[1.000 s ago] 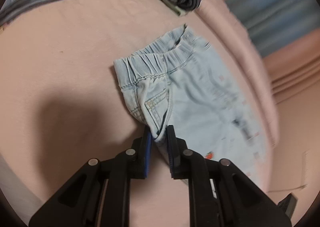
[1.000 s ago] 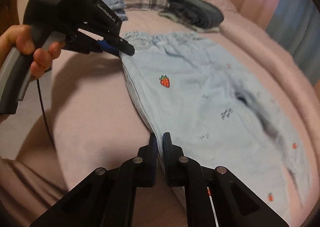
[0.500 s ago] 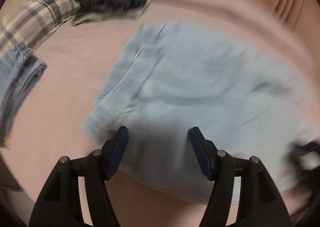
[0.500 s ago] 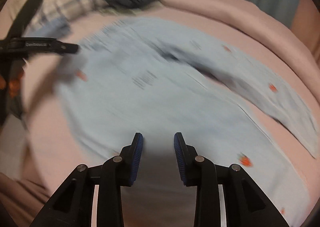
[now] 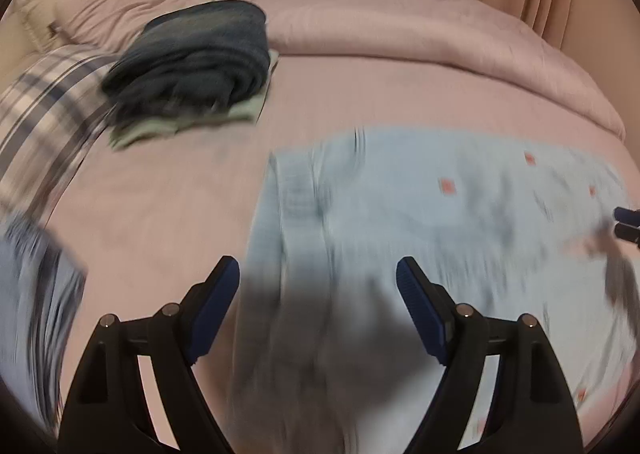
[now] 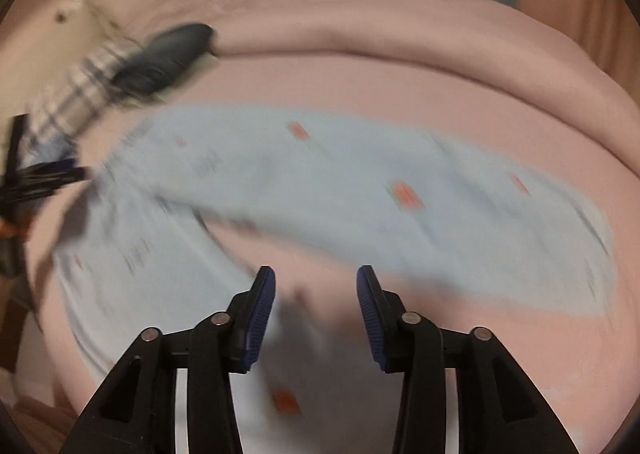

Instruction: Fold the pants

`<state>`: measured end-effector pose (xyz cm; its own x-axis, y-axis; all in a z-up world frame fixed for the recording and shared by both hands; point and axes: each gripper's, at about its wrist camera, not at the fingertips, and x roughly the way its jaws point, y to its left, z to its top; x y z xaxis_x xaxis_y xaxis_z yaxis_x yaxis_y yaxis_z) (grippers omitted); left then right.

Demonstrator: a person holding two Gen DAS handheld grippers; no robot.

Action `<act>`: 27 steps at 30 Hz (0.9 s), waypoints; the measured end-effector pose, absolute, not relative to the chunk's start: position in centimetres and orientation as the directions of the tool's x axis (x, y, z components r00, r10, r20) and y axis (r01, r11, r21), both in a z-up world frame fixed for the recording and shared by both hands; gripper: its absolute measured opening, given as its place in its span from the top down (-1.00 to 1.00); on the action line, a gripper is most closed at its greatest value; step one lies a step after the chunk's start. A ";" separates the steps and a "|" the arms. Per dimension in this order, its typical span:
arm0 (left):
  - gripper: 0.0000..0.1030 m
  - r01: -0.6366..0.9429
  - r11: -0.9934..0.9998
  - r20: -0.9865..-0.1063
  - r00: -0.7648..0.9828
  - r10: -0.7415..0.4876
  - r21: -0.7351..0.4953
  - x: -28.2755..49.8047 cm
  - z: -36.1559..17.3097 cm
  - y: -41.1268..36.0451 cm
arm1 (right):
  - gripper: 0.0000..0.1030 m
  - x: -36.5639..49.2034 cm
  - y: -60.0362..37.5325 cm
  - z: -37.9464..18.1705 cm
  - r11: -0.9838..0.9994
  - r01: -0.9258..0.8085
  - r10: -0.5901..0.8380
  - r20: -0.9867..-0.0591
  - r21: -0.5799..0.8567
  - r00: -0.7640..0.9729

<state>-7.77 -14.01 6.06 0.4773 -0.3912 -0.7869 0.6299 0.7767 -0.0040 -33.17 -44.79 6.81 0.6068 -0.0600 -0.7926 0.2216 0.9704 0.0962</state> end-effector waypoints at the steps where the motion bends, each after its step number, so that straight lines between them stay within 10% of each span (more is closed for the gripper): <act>1: -0.58 0.627 0.779 -0.782 0.488 -0.388 0.004 -6.4 6.2 -14.8 | 0.10 -30.8 -44.9 6.8 0.977 0.196 -0.056 -0.797 0.080 0.601; 21: -0.34 0.869 0.481 -0.951 0.044 -0.305 -0.114 4.8 0.8 -23.4 | -0.10 -18.3 -50.1 2.6 0.996 -0.016 0.087 -0.943 0.086 0.320; 25: 0.14 0.885 0.461 -0.958 0.077 -0.278 -0.063 3.6 1.2 -23.6 | 0.73 -18.5 -48.0 3.1 0.998 -0.049 0.043 -0.951 0.030 0.307; 27: 0.26 0.885 0.465 -0.958 0.105 -0.268 -0.033 2.4 1.3 -23.7 | 0.83 -19.3 -46.2 3.6 0.995 -0.073 -0.035 -0.947 -0.061 0.319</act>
